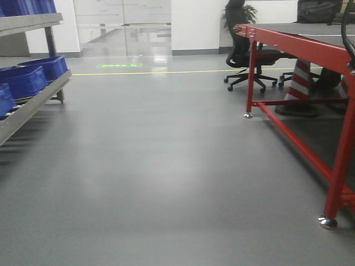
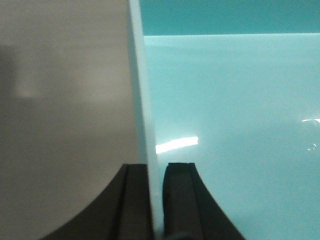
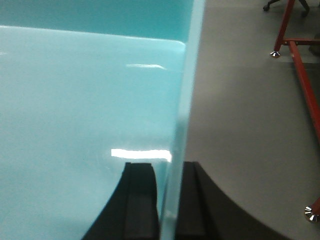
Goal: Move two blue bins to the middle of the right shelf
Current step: 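Drive away from the shelf holding the turquoise bin in both grippers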
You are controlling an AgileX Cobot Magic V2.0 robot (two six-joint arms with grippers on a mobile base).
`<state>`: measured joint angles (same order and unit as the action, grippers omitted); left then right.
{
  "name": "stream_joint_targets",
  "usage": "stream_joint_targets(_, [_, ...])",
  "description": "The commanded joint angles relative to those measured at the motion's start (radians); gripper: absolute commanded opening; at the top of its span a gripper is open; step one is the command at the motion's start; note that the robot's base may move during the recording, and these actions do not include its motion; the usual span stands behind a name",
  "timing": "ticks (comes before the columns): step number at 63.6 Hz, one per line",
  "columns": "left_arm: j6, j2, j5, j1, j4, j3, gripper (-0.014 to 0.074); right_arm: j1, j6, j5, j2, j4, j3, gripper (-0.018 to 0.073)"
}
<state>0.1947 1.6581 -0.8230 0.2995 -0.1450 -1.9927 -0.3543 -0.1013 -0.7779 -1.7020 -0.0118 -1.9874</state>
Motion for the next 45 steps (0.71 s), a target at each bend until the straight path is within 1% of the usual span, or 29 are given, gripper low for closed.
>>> stream_joint_targets(1, [-0.006,-0.012,0.063,0.015,0.06,-0.013,-0.0111,-0.015,0.013,0.069,0.015,-0.054,-0.015,-0.0153])
stream_joint_targets(45, [-0.006,-0.012,0.063,0.015,0.06,-0.013,-0.0111,-0.015,0.013,0.069,0.015,-0.054,-0.015,-0.0153])
